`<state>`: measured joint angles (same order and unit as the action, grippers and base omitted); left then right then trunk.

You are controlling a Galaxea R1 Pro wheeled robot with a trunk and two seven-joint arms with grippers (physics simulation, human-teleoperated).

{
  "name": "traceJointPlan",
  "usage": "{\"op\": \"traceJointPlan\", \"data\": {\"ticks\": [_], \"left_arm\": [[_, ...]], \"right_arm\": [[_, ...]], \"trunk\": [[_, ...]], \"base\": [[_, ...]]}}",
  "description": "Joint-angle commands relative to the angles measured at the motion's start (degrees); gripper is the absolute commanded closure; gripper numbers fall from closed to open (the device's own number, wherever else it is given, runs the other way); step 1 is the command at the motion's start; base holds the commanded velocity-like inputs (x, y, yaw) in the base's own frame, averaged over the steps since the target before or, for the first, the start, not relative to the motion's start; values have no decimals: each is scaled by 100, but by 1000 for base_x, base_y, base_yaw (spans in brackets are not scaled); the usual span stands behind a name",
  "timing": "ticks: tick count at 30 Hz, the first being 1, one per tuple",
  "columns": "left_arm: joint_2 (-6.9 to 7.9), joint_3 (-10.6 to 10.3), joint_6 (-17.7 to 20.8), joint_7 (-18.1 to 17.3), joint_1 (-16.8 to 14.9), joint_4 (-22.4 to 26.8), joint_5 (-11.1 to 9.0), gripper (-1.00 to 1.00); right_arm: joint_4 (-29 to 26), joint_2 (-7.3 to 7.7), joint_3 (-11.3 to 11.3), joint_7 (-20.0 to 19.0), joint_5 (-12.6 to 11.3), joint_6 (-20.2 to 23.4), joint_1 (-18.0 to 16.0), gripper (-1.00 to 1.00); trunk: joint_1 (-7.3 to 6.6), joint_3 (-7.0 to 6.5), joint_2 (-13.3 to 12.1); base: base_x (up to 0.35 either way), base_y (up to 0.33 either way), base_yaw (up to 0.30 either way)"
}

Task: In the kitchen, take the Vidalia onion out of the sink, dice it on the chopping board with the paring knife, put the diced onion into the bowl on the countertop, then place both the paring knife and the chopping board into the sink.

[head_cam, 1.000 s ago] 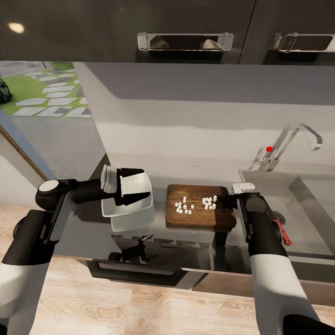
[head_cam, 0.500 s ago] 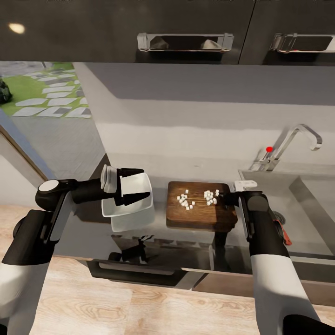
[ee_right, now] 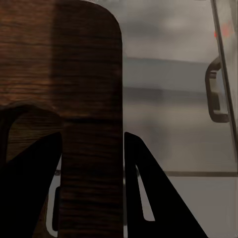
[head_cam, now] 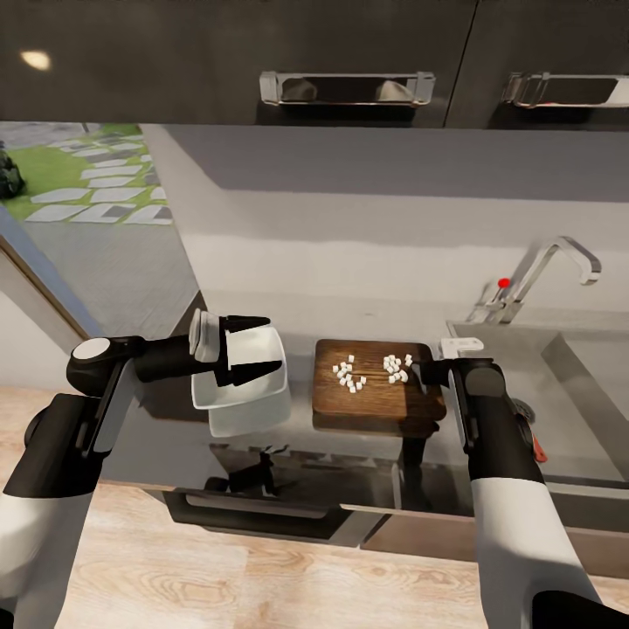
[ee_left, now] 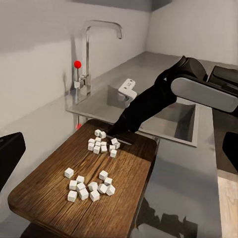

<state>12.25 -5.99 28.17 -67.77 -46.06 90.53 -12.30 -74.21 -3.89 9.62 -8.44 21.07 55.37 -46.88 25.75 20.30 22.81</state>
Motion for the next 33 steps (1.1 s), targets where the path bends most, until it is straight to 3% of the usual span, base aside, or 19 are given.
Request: {"op": "traceJointPlan", "data": {"ticks": [1, 33], "left_arm": [[5, -8, 57, 0, -6, 0, -36, -100], [5, -7, 57, 0, -3, 0, -36, -100]], "right_arm": [[-6, -6, 13, -60, 55, 19, -2, 100], [-6, -6, 13, 193, 46, 20, -6, 100]], "trunk": [[3, 5, 10], [3, -172, 10]], "base": [[0, 0, 0], [0, 0, 0]]}}
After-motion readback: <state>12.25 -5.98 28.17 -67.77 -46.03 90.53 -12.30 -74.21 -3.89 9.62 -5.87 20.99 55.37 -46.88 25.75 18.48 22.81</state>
